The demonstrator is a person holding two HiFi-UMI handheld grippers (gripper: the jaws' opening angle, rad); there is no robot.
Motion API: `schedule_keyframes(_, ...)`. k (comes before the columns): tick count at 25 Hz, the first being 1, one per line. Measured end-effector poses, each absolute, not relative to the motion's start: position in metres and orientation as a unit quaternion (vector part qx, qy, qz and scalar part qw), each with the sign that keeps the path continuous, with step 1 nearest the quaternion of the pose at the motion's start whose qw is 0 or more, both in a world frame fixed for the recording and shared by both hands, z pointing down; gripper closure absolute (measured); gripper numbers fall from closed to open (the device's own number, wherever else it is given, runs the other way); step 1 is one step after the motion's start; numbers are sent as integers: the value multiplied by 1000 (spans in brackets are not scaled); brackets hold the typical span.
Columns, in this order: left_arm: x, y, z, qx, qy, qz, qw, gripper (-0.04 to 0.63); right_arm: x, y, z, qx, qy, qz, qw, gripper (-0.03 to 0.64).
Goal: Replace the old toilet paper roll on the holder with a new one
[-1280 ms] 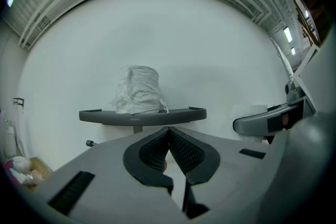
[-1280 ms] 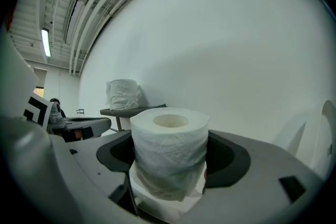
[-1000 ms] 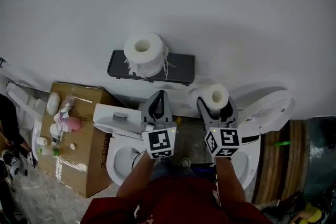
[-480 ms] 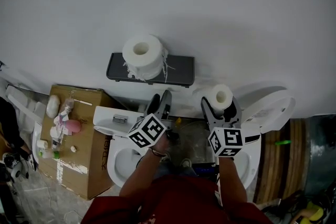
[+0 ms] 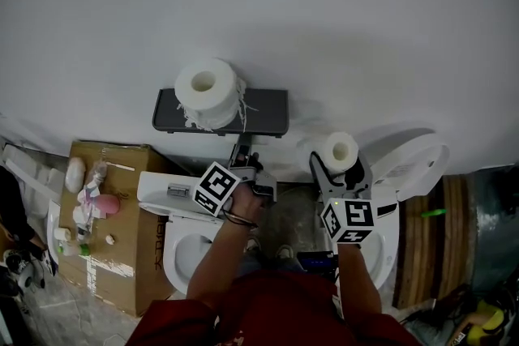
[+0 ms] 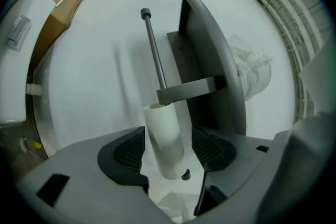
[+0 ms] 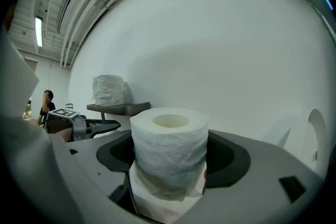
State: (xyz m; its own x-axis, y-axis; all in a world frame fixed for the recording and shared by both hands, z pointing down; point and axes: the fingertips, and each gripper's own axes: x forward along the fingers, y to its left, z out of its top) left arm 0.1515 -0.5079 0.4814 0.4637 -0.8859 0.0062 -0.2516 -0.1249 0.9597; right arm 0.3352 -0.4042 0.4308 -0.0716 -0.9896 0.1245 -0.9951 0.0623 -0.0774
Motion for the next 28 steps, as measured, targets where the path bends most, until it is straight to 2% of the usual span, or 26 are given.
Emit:
schedule_keyframes(1,153,-511,484,678,-415,-312,521,298,337,-403,431,683,-727,71,20,225)
schedule_keyframes(6,162,-519,485,663,-394,-337,540,393,349,-401,433,693,-717,72,22,225)
schedule_keyframes(14,195,-509,481,662,-354,-342,564,396,369,-396,431,711,-699,71,14,225)
schedule_keyframes(28,296,-473,476,695,-278,-283,599,396,431,-354,425,763,-643,66,9,225)
